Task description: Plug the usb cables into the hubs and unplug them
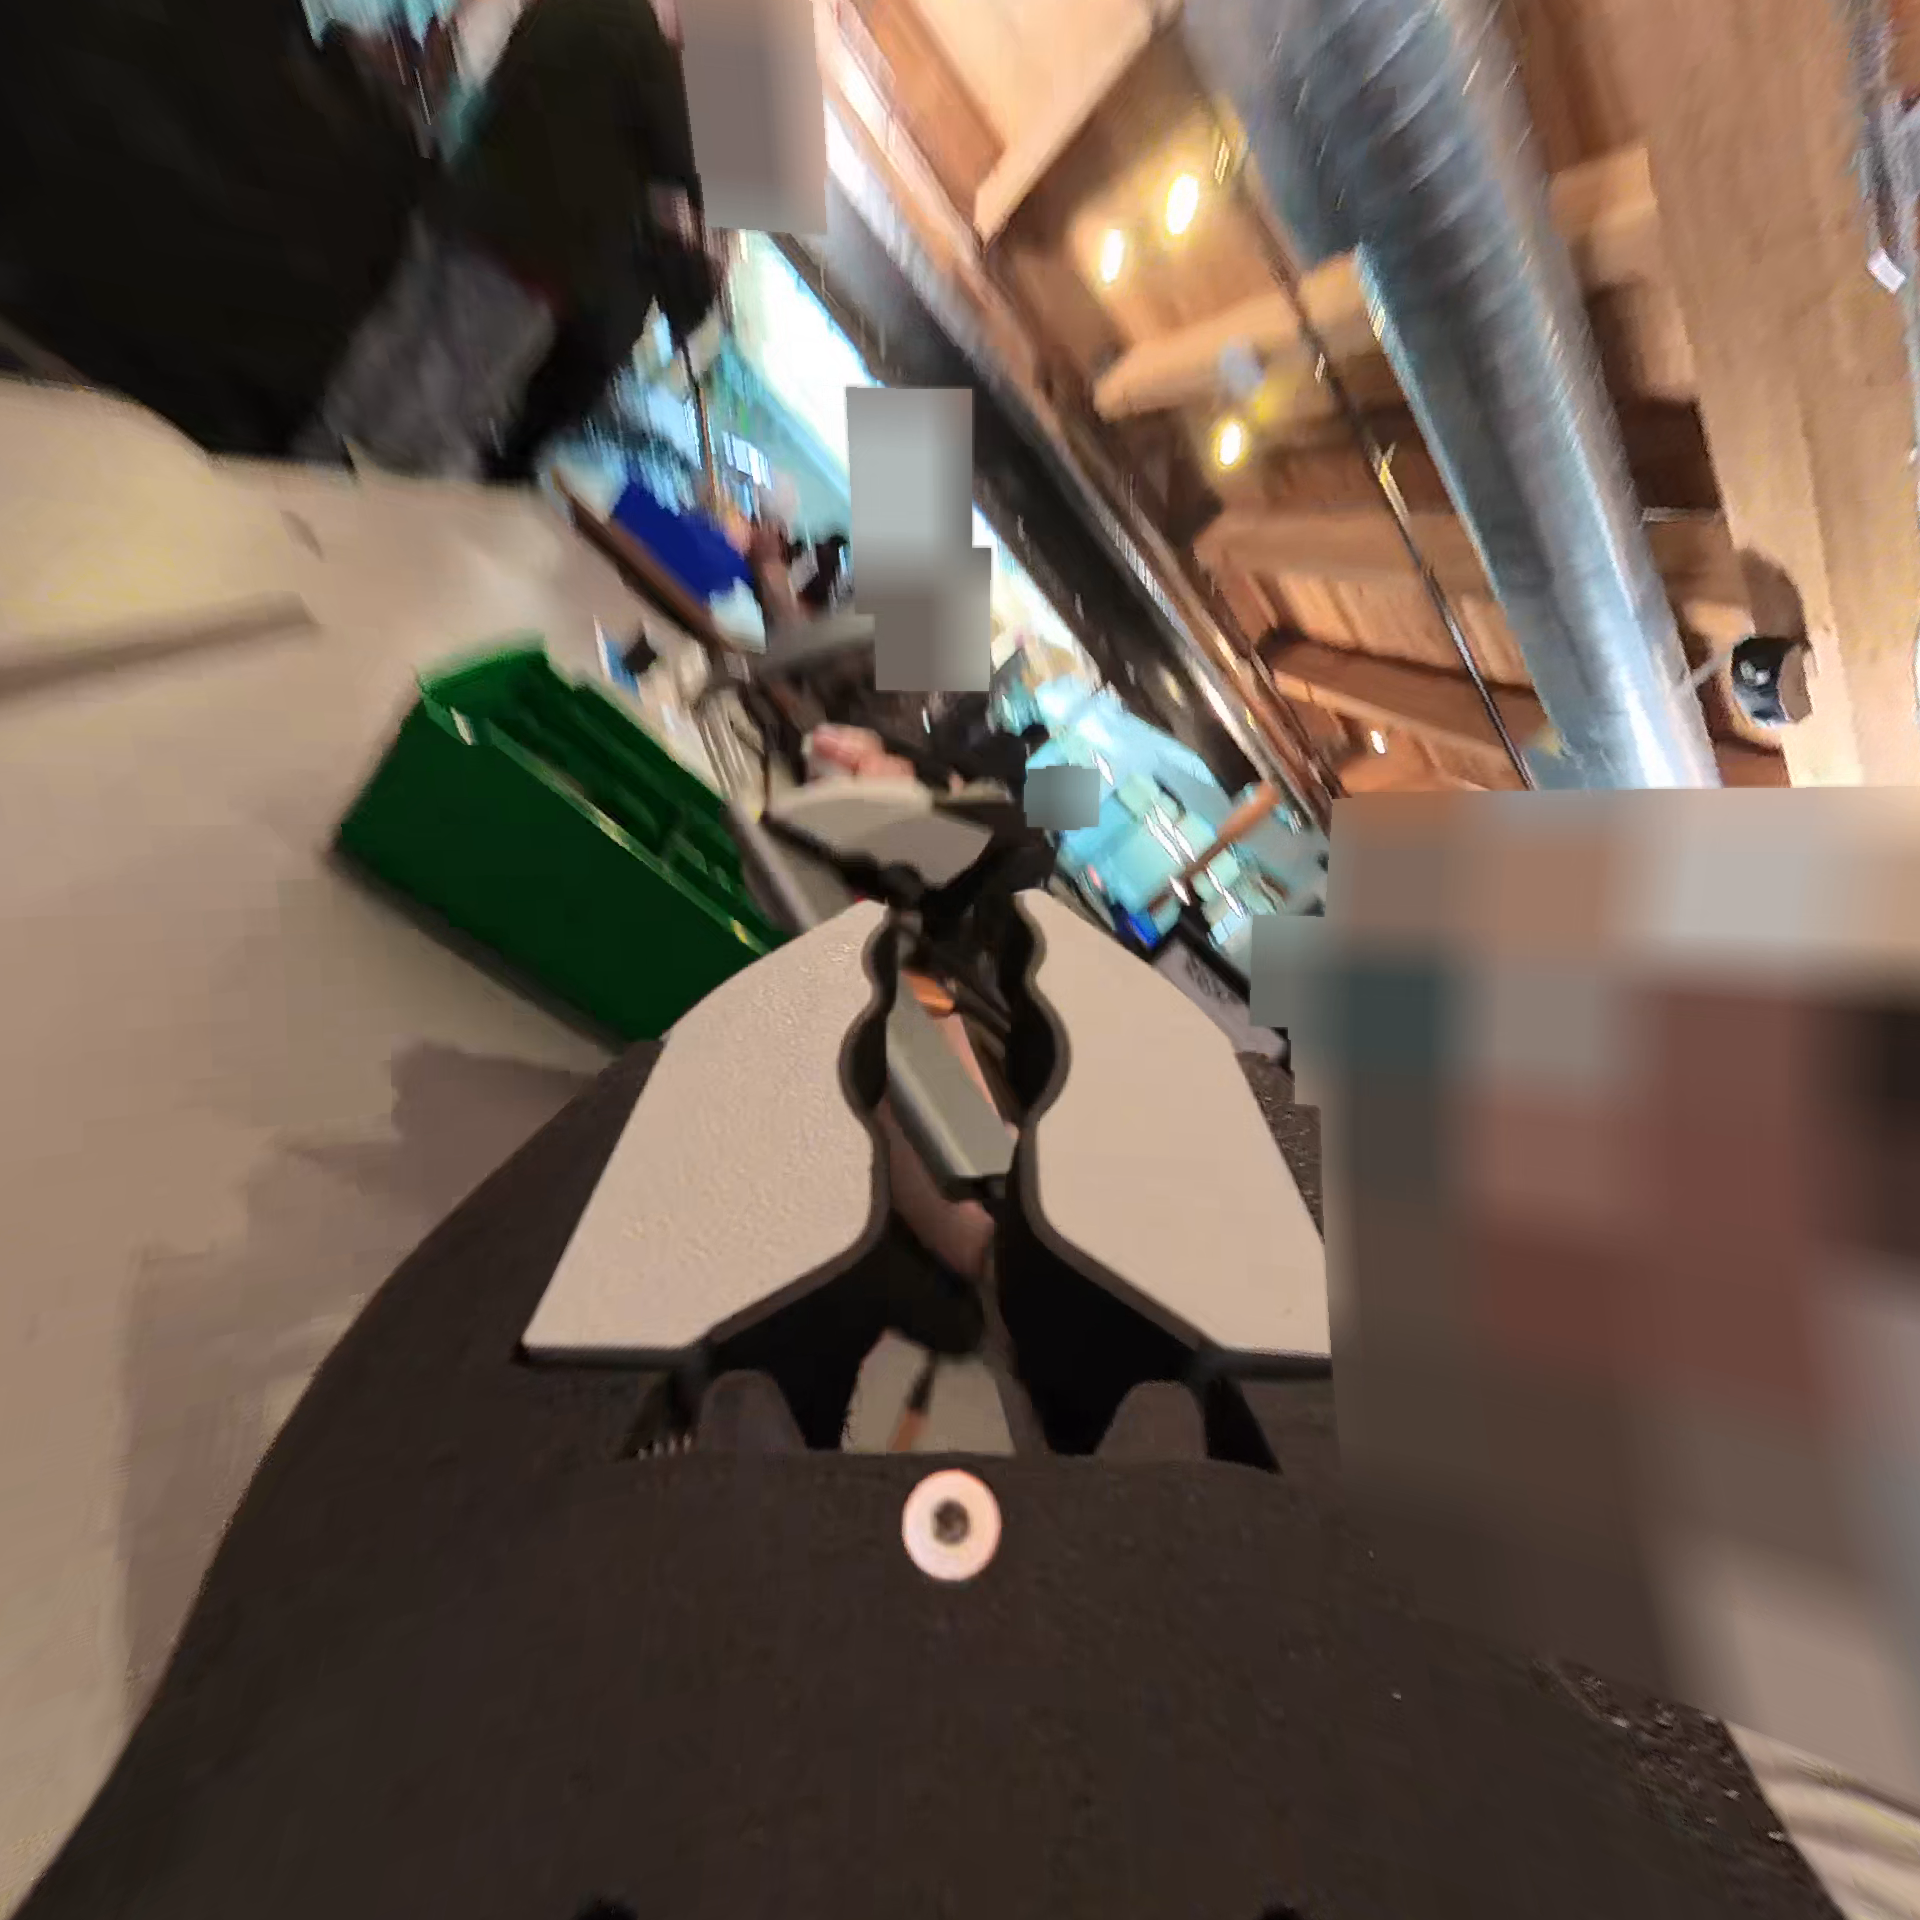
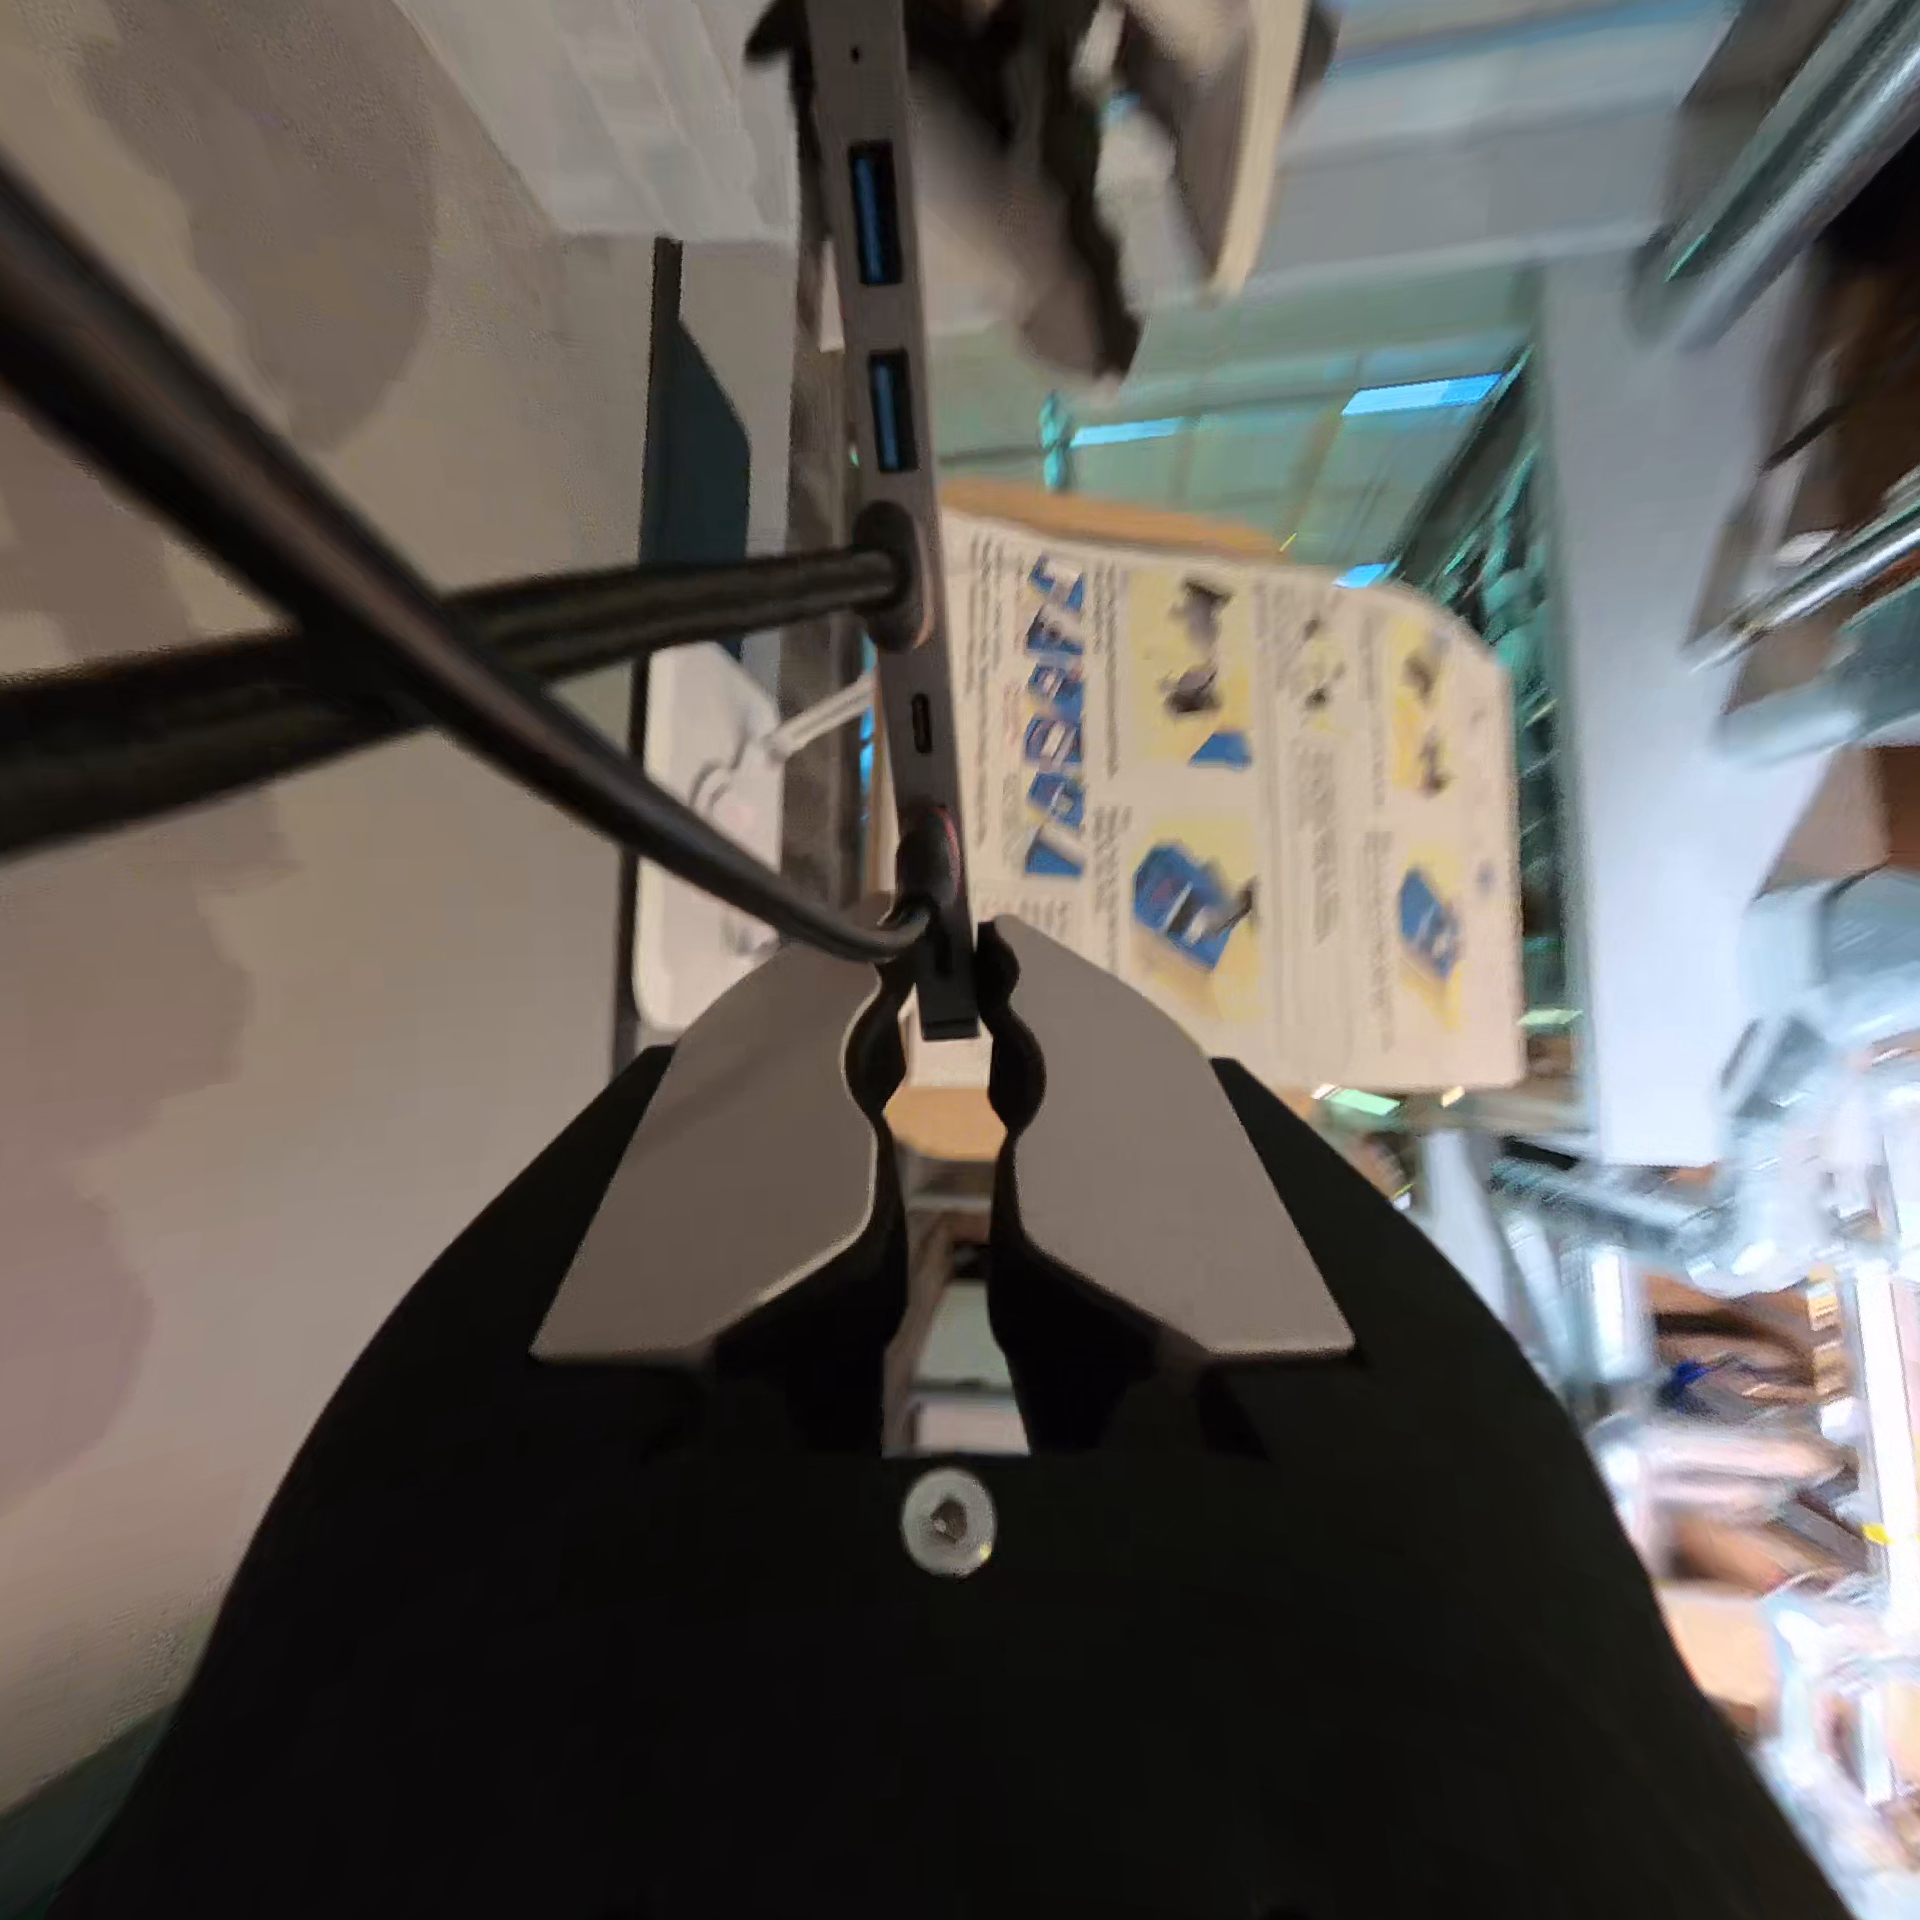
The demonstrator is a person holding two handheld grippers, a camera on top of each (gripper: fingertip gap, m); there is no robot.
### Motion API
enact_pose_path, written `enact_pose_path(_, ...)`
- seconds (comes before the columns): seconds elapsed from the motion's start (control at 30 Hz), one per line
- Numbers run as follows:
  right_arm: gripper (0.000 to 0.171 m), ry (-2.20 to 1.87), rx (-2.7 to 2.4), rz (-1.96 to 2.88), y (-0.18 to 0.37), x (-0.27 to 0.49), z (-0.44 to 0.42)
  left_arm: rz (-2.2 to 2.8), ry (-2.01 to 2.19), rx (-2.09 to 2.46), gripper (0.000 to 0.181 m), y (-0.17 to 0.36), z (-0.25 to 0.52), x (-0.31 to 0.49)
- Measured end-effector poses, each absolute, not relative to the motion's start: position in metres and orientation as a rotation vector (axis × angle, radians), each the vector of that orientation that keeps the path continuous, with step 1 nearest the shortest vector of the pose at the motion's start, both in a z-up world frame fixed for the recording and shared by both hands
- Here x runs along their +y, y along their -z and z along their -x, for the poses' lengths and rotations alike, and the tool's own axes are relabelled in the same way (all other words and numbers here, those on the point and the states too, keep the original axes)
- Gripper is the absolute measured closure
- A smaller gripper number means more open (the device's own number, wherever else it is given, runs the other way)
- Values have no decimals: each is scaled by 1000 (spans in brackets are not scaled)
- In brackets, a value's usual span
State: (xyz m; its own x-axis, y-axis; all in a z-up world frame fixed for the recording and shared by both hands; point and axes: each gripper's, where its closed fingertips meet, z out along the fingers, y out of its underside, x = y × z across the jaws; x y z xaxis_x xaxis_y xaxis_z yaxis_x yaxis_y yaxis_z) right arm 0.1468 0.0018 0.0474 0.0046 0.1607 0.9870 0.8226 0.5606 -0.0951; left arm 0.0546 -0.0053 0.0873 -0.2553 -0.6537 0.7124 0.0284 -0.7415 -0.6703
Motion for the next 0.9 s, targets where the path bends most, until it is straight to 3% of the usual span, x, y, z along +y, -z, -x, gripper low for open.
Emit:
enact_pose_path(0.17,159,563,-1388,1435,-43,21,-214,1633,1708,661,168,-82,-35,18)
enact_pose_path(0.33,159,490,-997,1823,-59,18,-320,1609,1882,727,172,-87,-58,1)
enact_pose_path(0.57,159,396,-478,2308,-1,-20,-482,1723,1795,895,174,-70,-99,-14)
enact_pose_path(0.77,159,299,-407,2501,47,-42,-519,1759,1729,1027,174,-65,-121,-32)
enact_pose_path(0.9,159,155,-605,2434,50,-48,-500,1777,1711,1070,174,-61,-129,-39)
